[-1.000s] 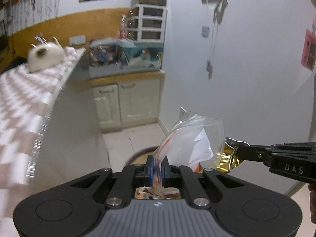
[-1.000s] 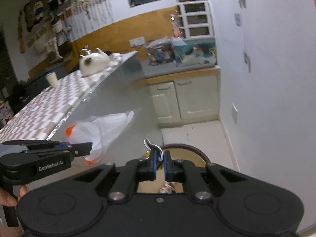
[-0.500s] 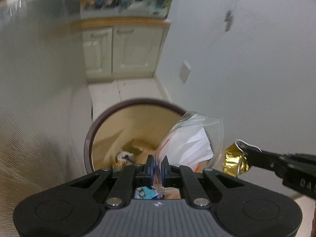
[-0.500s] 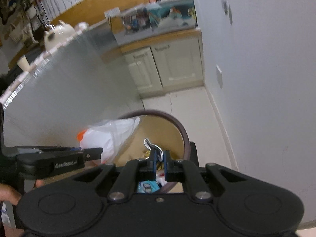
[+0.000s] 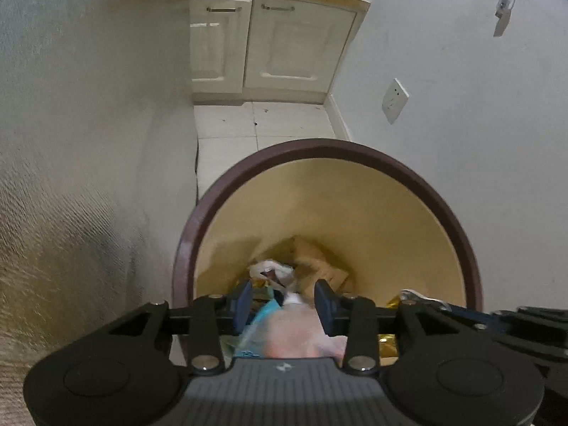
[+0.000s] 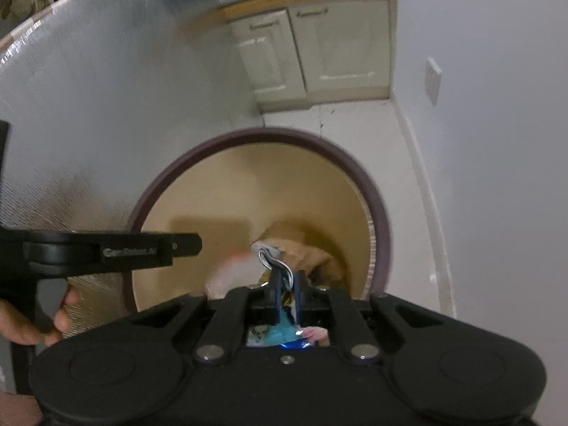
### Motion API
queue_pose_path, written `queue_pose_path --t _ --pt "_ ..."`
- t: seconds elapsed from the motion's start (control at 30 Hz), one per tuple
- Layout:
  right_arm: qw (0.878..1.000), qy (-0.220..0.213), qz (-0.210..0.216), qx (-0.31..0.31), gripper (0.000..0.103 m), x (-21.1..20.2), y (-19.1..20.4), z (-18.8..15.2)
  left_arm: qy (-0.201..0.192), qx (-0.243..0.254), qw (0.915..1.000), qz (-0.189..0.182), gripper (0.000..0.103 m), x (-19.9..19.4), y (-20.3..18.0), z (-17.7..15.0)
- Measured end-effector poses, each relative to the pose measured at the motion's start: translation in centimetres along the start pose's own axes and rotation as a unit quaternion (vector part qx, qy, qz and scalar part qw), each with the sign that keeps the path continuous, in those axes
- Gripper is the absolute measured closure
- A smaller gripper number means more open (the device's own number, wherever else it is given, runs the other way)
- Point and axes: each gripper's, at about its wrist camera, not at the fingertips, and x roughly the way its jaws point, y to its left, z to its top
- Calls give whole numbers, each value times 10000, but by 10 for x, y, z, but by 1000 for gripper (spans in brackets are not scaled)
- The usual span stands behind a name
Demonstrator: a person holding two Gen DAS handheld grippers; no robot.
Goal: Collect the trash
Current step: 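Open both tools over the wastebasket to drop the bag and wrapper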
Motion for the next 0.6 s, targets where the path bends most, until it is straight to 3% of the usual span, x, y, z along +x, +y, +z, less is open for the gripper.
queue_pose_path --t 0.07,0.1,0.13,0.27,0.47,0.6 --pt "9999 134 79 24 88 12 1 2 11 63 10000 52 58 0 2 -1" --pt "9998 188 98 41 74 17 2 2 21 85 9999 82 56 0 3 -2" --pt "9997 227 98 40 68 20 3 2 27 90 9999 105 54 0 3 -2" --pt "9995 308 11 -83 67 20 8 -2 62 58 9998 172 44 -3 5 -7" --pt "9998 198 -59 -64 67 0 3 -3 78 30 10000 -44 19 -22 -3 -18" --pt "9999 94 -141 -28 63 -16 0 -4 -58 105 9999 110 5 -41 -8 -21"
